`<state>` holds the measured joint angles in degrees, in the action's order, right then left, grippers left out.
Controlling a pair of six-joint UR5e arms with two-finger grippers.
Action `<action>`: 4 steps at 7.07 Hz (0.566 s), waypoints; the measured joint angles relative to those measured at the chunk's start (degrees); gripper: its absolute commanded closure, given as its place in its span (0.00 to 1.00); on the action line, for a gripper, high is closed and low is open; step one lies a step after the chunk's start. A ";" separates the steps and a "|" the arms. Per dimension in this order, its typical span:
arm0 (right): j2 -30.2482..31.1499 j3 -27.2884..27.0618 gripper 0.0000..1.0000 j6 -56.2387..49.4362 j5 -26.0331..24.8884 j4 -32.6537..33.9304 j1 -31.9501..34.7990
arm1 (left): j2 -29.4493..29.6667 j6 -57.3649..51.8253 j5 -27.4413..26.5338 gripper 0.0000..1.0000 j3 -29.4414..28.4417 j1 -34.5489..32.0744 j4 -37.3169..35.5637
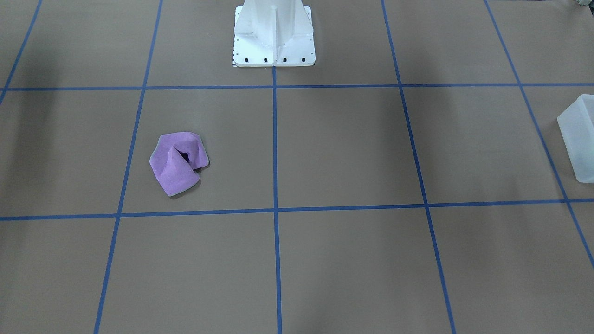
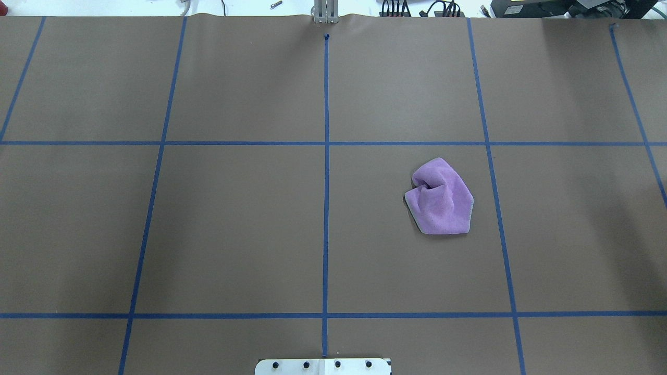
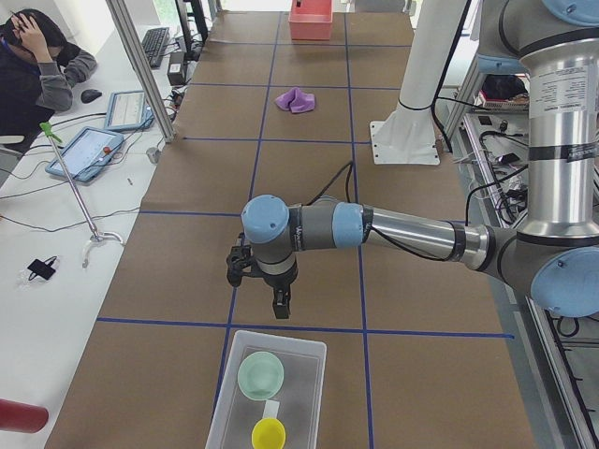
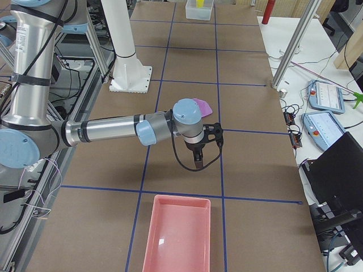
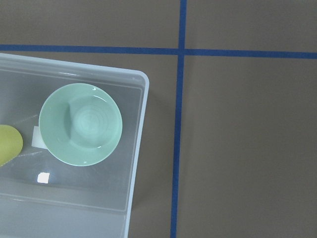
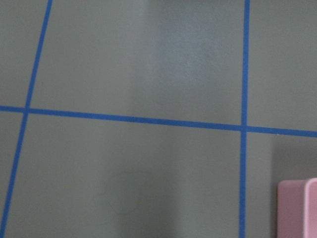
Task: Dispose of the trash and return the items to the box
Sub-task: 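Reach the right gripper down to the crumpled purple cloth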
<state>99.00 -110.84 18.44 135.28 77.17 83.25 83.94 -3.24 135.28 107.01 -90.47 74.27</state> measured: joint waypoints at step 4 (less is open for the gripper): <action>-8.93 -8.83 0.00 34.97 -14.76 1.00 -23.18 | -0.32 -0.01 -0.01 0.02 1.69 0.08 0.04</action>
<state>90.07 -119.68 53.41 120.52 78.17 60.07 83.62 -3.25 135.27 108.70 -90.39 74.31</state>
